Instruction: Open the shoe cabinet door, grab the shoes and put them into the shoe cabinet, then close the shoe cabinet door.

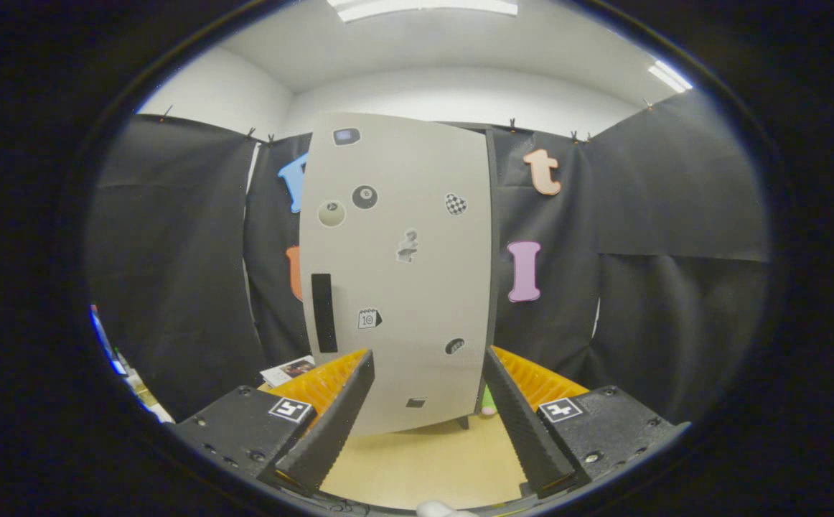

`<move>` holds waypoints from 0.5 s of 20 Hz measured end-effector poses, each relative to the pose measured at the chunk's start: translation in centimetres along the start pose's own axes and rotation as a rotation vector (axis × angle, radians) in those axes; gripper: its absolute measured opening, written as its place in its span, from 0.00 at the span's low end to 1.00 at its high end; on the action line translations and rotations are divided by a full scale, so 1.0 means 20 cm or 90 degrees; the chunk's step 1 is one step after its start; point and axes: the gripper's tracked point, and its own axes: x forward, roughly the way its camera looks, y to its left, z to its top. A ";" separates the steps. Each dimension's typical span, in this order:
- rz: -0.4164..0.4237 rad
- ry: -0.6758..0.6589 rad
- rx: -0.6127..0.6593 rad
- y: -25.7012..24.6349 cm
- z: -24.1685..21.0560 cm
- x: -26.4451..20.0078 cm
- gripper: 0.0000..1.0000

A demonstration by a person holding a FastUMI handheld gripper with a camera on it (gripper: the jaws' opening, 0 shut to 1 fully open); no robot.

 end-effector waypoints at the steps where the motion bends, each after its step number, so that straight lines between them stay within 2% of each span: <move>1: -0.007 -0.001 0.002 -0.01 0.00 -0.03 1.00; 10: -0.059 -0.002 -0.003 -0.13 -0.03 -0.23 1.00</move>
